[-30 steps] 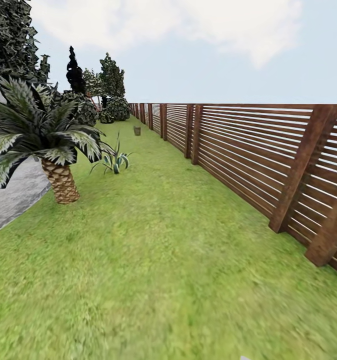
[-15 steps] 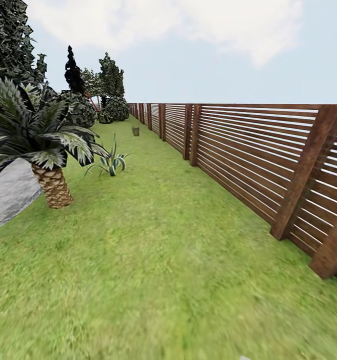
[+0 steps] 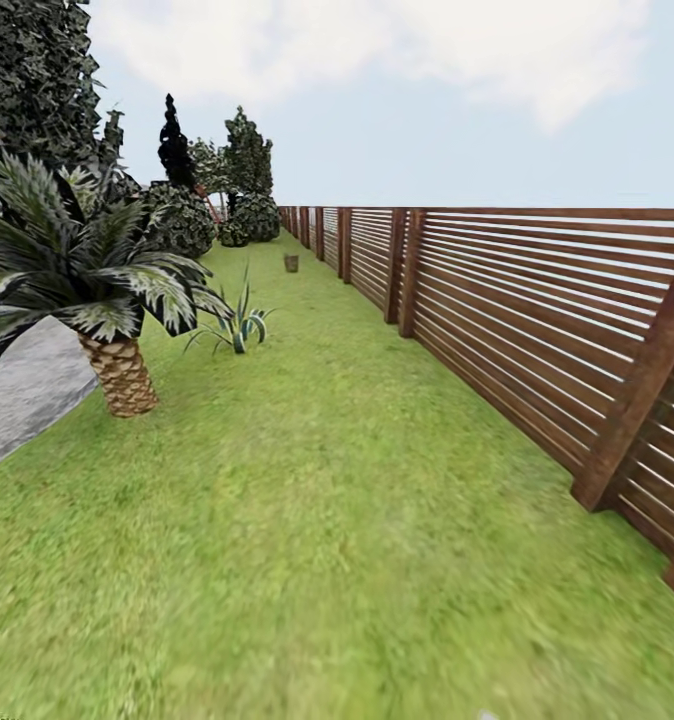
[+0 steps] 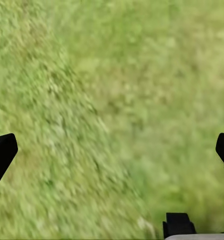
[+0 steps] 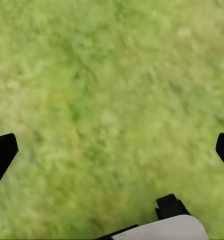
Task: Take the three Easter eggs out of the wicker basket on the lawn in the garden, then place them on the lawn next to a single tree (choose any tree) so that all three eggs are next to the same tree and none are left in the basket.
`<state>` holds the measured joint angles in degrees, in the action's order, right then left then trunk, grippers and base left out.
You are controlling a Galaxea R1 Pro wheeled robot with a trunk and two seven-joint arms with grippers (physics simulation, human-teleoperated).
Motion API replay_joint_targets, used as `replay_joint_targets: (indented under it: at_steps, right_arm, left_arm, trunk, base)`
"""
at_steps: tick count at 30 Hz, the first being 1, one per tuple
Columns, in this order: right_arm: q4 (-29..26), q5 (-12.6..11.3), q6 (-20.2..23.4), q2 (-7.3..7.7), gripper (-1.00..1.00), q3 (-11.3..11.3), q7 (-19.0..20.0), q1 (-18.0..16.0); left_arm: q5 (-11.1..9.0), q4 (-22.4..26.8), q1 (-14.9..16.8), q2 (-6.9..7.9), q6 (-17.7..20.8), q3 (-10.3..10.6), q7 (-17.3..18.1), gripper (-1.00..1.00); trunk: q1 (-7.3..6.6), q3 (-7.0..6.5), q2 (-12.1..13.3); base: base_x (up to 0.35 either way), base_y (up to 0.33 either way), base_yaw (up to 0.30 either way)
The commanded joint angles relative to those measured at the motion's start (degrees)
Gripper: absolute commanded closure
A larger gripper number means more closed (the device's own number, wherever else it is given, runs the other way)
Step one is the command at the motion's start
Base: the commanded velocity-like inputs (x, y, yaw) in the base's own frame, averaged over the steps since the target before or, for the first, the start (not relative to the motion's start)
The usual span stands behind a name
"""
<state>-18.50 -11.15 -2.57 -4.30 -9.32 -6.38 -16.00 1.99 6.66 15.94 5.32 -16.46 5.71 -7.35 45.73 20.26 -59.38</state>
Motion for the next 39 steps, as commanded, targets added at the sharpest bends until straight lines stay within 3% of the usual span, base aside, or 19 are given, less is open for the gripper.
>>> replay_joint_targets:
  at_steps: [1,8,19,39]
  right_arm:
    - [0.0,-0.6,-0.2,-0.01,-1.0,0.1,-0.1,0.0]
    - [0.0,-0.6,-0.2,-0.04,-1.0,0.1,-0.1,0.0]
    - [0.0,-0.5,-0.3,-0.9,-1.0,0.1,-0.1,0.0]
    - [0.0,-0.5,-0.2,-0.98,-1.0,0.2,-0.1,0.0]
  left_arm:
    - [0.2,-0.1,0.1,0.02,-0.2,0.5,-0.5,-1.0]
    - [0.2,-0.1,0.1,0.0,-0.2,0.5,-0.5,-1.0]
    - [0.2,-0.1,0.1,-0.02,-0.2,0.5,-0.5,-1.0]
    - [0.2,-0.1,0.1,-0.03,-0.2,0.5,-0.5,-1.0]
  trunk:
    - [0.04,0.06,0.0]
    - [0.04,0.06,0.0]
    - [0.04,0.06,0.0]
    - [0.04,0.06,0.0]
  base:
    - [0.323,-0.145,0.266]
    - [0.323,-0.145,0.141]
    - [0.323,-0.145,0.006]
    - [0.323,-0.145,0.0]
